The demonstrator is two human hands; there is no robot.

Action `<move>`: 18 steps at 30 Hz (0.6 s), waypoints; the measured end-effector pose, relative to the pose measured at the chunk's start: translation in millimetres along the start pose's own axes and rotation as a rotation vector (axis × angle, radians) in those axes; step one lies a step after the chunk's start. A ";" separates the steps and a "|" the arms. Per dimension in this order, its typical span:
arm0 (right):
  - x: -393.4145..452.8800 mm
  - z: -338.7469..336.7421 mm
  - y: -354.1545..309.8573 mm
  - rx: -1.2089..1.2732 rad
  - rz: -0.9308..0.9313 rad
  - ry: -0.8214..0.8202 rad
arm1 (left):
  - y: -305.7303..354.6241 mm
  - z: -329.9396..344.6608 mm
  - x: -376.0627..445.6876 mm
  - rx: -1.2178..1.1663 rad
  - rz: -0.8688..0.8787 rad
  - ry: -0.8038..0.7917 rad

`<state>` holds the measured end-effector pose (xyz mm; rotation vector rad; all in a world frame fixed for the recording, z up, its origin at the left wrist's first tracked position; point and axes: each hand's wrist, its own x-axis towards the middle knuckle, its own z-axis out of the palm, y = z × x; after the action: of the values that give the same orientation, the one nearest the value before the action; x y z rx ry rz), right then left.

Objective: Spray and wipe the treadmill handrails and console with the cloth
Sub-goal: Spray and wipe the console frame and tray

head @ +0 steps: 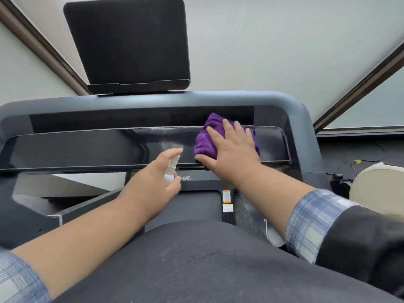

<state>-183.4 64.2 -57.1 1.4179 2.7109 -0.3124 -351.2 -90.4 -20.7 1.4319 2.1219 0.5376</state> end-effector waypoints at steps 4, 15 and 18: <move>15.0 8.0 -45.9 0.017 -0.097 -0.018 | -6.5 4.8 -3.1 0.087 -0.024 0.001; -17.7 -8.8 87.1 0.066 0.128 0.082 | 4.0 17.4 0.0 0.045 0.020 -0.071; -14.0 -2.7 75.1 0.048 0.170 0.100 | 3.3 19.1 0.3 0.044 0.038 -0.059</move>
<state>-113.8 95.1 -63.5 1.7077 2.6516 -0.3049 -337.1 -88.2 -33.8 1.4967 2.0757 0.4604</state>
